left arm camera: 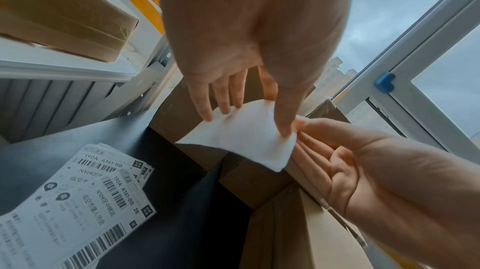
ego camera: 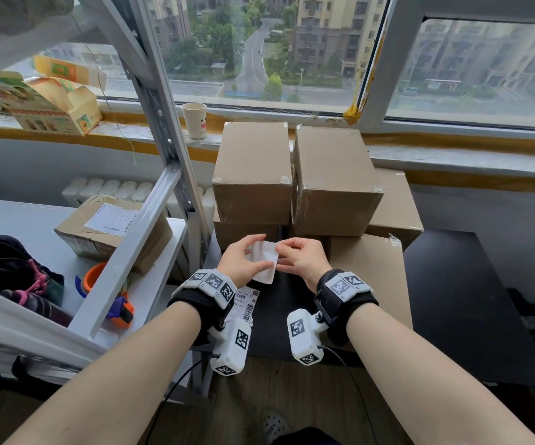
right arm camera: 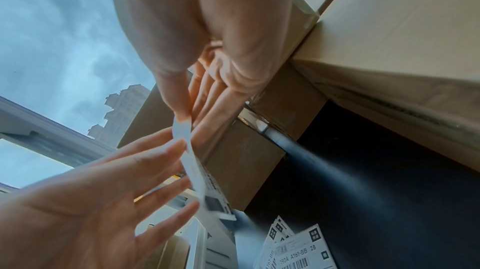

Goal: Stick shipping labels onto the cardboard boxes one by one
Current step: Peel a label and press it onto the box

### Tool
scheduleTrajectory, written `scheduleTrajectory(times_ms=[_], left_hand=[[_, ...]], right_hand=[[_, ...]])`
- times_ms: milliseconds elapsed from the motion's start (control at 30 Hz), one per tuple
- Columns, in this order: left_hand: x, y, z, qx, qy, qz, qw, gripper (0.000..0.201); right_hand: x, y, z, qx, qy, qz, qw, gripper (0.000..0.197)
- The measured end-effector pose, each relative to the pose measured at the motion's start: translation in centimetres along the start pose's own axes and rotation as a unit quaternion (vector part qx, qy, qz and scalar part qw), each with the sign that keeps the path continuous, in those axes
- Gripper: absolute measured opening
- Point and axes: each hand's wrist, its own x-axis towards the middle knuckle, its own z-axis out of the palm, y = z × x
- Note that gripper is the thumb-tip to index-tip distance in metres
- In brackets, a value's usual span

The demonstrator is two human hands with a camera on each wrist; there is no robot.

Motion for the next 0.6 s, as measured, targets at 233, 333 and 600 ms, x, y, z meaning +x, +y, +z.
scheduleTrajectory(times_ms=[233, 333, 600], left_hand=[[0.7, -0.4, 0.2, -0.039, 0.077, -0.031, 0.996, 0.054], [0.9, -0.6, 0.2, -0.072, 0.071, -0.019, 0.995, 0.035], [1.0, -0.6, -0.3, -0.135, 0.052, -0.01, 0.989, 0.027]], right_hand=[[0.4, -0.1, 0.3, -0.039, 0.02, -0.057, 0.997, 0.005], [0.6, 0.0, 0.4, -0.041, 0.02, -0.062, 0.997, 0.006], [0.6, 0.3, 1.3, 0.001, 0.009, -0.043, 0.999, 0.014]])
